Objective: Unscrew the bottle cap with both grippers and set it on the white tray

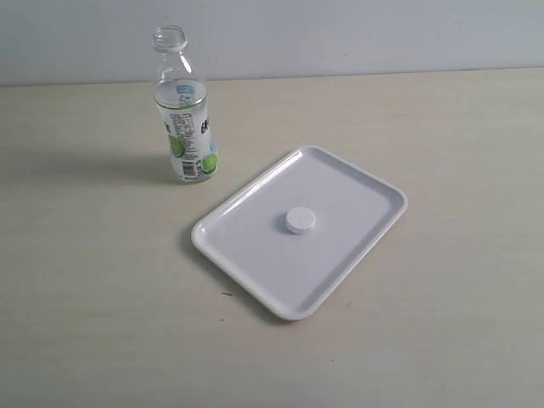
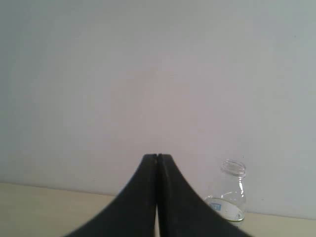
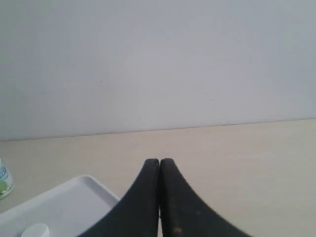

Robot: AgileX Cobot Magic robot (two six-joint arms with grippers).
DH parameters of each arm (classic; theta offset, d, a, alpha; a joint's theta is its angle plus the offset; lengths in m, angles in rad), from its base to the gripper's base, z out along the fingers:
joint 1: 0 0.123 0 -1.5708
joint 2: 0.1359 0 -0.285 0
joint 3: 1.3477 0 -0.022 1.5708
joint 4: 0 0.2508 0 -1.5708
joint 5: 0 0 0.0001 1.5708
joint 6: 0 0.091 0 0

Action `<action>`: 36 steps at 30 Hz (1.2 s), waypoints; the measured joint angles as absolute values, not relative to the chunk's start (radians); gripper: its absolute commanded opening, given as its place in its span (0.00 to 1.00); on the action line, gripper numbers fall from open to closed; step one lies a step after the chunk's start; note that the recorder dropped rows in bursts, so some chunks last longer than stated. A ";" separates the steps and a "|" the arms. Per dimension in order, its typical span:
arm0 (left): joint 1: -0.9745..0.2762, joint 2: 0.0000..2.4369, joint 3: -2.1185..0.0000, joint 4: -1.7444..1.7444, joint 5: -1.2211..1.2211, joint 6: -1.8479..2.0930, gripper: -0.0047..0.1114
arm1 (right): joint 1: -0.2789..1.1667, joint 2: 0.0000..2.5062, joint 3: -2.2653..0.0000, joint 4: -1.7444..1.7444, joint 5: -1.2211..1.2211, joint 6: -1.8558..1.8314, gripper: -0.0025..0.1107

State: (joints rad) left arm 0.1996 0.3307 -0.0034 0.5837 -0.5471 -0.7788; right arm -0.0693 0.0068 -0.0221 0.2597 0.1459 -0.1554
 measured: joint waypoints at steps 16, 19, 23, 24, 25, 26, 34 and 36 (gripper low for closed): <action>0.200 0.331 -0.003 0.584 -0.547 -0.779 0.04 | -0.093 0.007 -0.005 0.098 0.124 -0.083 0.02; 0.200 0.331 -0.003 0.584 -0.547 -0.779 0.04 | -0.106 0.007 -0.005 0.000 0.106 0.029 0.02; 0.200 0.331 -0.003 0.584 -0.547 -0.779 0.04 | -0.109 0.007 -0.005 -0.025 0.094 0.103 0.02; 0.200 0.331 -0.003 0.584 -0.547 -0.779 0.04 | -0.109 0.007 -0.005 -0.025 0.094 0.113 0.02; 0.200 0.331 -0.003 0.584 -0.547 -0.779 0.04 | -0.110 0.007 -0.005 -0.025 0.093 0.122 0.02; 0.200 0.331 -0.003 0.584 -0.547 -0.779 0.04 | -0.110 0.007 -0.005 -0.025 0.090 0.124 0.02; 0.200 0.331 -0.003 0.584 -0.547 -0.779 0.04 | -0.110 0.007 -0.005 -0.025 0.087 0.132 0.02; 0.200 0.331 -0.003 0.584 -0.547 -0.779 0.04 | -0.110 0.007 -0.005 -0.025 0.087 0.132 0.02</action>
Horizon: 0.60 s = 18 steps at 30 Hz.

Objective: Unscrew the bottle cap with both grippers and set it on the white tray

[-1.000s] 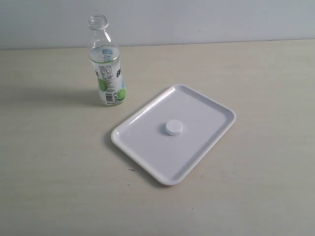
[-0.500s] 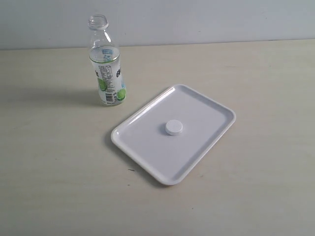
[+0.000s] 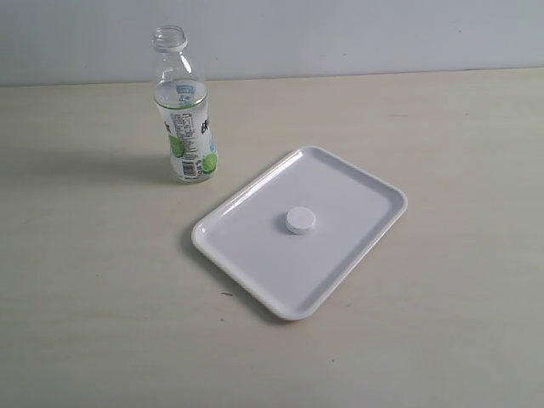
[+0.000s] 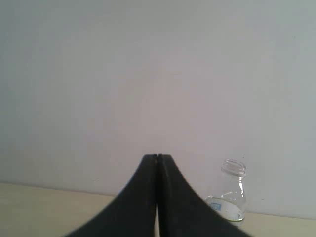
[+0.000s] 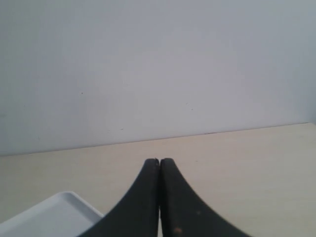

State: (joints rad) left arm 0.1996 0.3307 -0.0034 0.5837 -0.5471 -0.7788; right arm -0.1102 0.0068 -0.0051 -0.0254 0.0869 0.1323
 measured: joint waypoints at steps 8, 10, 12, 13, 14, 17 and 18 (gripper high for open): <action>0.200 0.331 -0.003 0.584 -0.547 -0.779 0.04 | -0.110 0.007 -0.005 -0.025 0.087 0.132 0.02; 0.200 0.331 -0.003 0.584 -0.547 -0.779 0.04 | -0.110 0.007 -0.005 -0.025 0.087 0.132 0.02; 0.200 0.331 -0.003 0.584 -0.547 -0.779 0.04 | -0.110 0.007 -0.005 -0.025 0.087 0.132 0.02; 0.200 0.331 -0.003 0.584 -0.547 -0.774 0.04 | -0.110 0.007 -0.005 -0.025 0.087 0.132 0.02; 0.200 0.331 -0.003 0.584 -0.547 -0.769 0.04 | -0.110 0.007 -0.005 -0.025 0.087 0.132 0.02; 0.200 0.331 -0.003 0.584 -0.547 -0.764 0.04 | -0.110 0.007 -0.005 -0.025 0.087 0.132 0.02; 0.200 0.331 -0.003 0.584 -0.547 -0.762 0.04 | -0.110 0.007 -0.005 -0.025 0.087 0.132 0.02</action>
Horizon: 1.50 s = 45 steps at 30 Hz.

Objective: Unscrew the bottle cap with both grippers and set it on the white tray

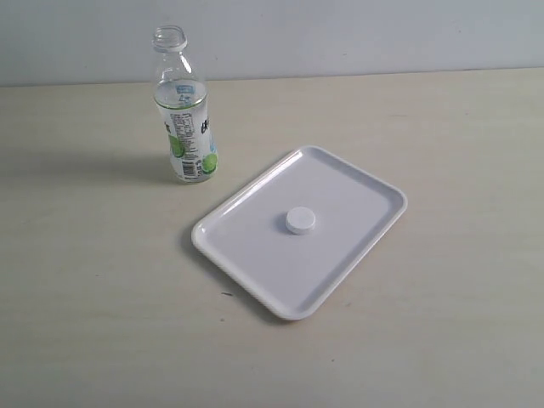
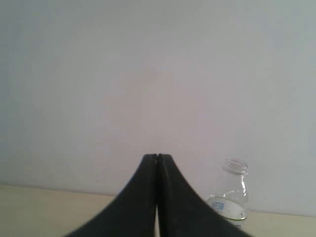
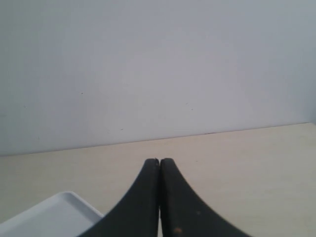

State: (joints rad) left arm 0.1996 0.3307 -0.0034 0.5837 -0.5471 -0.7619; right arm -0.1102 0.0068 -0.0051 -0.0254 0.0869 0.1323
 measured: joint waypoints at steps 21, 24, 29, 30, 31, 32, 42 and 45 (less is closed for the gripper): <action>0.200 0.300 -0.003 0.687 -0.515 -1.025 0.04 | -0.110 0.007 -0.005 -0.025 0.087 0.132 0.02; 0.200 0.300 -0.003 0.638 -0.502 -1.013 0.04 | -0.110 0.007 -0.005 -0.025 0.087 0.132 0.02; 0.200 0.300 -0.003 0.560 -0.444 -0.775 0.04 | -0.110 0.007 -0.005 -0.025 0.087 0.132 0.02; 0.200 0.300 -0.003 0.507 -0.417 -0.695 0.04 | -0.110 0.007 -0.005 -0.025 0.087 0.132 0.02; 0.200 0.300 -0.003 0.441 -0.386 -0.602 0.04 | -0.110 0.007 -0.005 -0.025 0.087 0.132 0.02; 0.200 0.300 -0.003 0.364 -0.361 -0.511 0.04 | -0.110 0.007 -0.005 -0.025 0.087 0.132 0.02; 0.162 0.030 -0.003 0.452 -0.155 -0.524 0.04 | -0.110 0.007 -0.005 -0.025 0.087 0.132 0.02; 0.157 0.017 -0.003 0.400 -0.146 -0.505 0.04 | -0.110 0.007 -0.005 -0.025 0.087 0.132 0.02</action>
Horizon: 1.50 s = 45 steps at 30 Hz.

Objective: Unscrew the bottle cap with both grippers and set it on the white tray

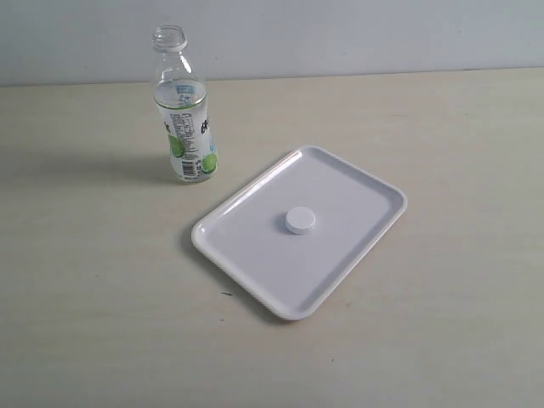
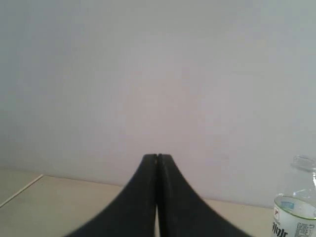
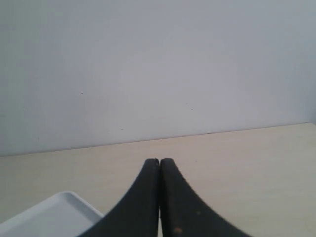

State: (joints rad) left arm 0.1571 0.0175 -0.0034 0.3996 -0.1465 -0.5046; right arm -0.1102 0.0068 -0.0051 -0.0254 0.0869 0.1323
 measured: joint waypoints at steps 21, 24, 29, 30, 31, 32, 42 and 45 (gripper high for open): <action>0.116 0.006 -0.003 0.117 0.000 -0.330 0.04 | -0.110 0.007 -0.005 -0.025 0.087 0.132 0.02; 0.116 0.006 -0.003 0.113 0.000 -0.371 0.04 | -0.110 0.007 -0.005 -0.025 0.087 0.132 0.02; 0.116 0.006 -0.003 0.113 0.006 -0.390 0.04 | -0.110 0.007 -0.005 -0.025 0.087 0.134 0.02; 0.116 0.006 -0.003 0.113 0.008 -0.392 0.04 | -0.110 0.007 -0.005 -0.025 0.087 0.134 0.02; 0.114 0.006 -0.003 0.113 0.010 -0.392 0.04 | -0.110 0.007 -0.005 -0.025 0.089 0.134 0.02; 0.107 0.006 -0.003 0.113 0.012 -0.393 0.04 | -0.110 0.007 -0.005 -0.025 0.089 0.134 0.02; -0.064 0.006 -0.003 0.113 0.029 -0.393 0.04 | -0.110 0.007 -0.005 -0.025 0.089 0.134 0.02; -0.063 0.006 -0.003 0.113 0.029 -0.393 0.04 | -0.110 0.007 -0.005 -0.025 0.089 0.134 0.02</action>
